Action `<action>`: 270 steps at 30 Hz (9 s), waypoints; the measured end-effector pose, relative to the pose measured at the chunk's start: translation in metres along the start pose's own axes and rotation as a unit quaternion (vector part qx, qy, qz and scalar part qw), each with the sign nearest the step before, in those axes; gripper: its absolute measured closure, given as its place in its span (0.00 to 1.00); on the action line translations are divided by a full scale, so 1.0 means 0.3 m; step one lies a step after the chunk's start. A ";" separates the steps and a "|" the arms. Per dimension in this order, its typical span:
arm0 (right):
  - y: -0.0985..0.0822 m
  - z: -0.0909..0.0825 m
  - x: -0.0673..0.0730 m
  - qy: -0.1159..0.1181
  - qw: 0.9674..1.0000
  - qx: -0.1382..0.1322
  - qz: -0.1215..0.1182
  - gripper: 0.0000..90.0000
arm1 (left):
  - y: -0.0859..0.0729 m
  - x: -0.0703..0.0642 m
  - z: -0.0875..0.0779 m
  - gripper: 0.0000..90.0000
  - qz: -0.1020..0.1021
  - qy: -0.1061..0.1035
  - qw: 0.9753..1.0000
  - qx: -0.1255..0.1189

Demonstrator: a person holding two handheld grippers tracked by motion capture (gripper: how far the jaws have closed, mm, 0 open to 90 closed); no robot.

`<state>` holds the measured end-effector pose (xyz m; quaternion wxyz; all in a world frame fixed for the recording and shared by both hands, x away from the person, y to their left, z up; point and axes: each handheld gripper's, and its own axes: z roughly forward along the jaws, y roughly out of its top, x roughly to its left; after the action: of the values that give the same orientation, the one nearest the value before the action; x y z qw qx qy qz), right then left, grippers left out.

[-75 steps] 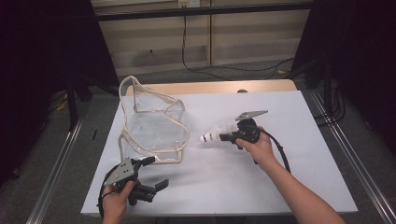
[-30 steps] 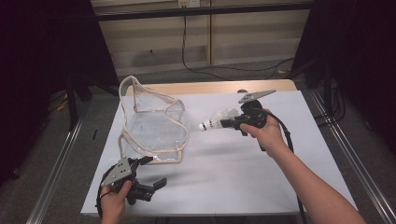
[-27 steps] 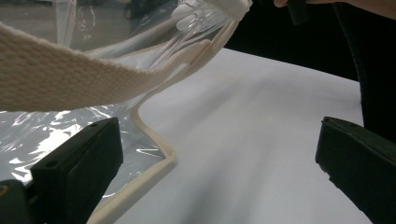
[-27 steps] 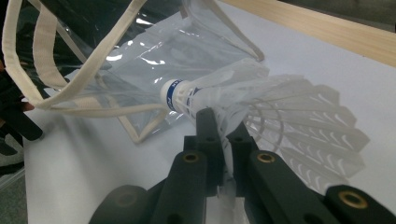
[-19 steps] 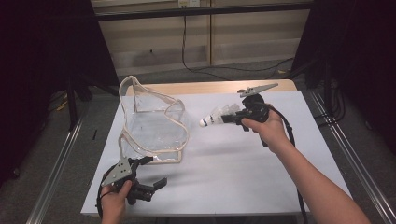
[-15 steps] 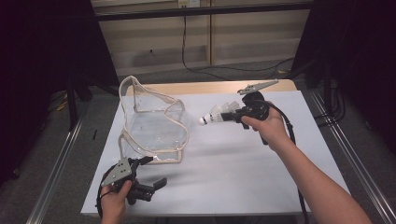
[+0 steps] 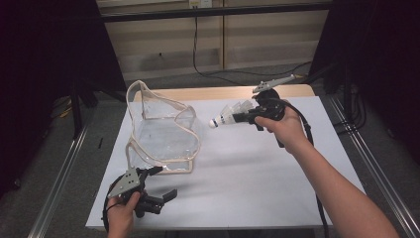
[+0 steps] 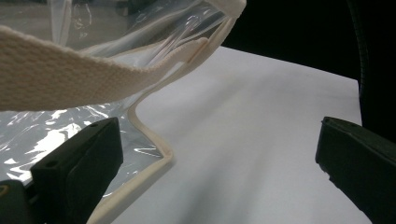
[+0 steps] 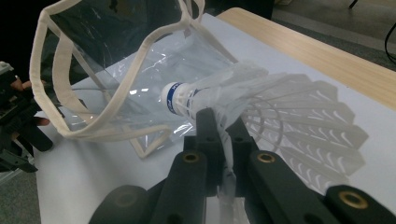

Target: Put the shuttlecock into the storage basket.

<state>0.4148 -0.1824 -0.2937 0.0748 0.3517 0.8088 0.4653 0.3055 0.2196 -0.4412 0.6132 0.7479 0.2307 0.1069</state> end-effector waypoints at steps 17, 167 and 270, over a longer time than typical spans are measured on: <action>0.055 -0.007 0.020 -0.002 1.000 0.005 -0.014 0.98 | 0.000 -0.001 0.001 0.01 0.001 -0.001 1.000 0.000; 0.278 0.305 0.313 0.028 0.990 0.051 -0.131 0.98 | -0.002 0.002 0.007 0.01 0.005 -0.007 1.000 0.004; 0.274 0.452 0.423 0.033 0.980 0.086 -0.178 0.99 | -0.003 -0.001 0.014 0.01 0.006 -0.013 1.000 0.008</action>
<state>0.4226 0.0197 -0.2767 0.0990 0.1918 0.8976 0.3844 0.3070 0.2160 -0.4430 0.6097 0.7553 0.2190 0.0992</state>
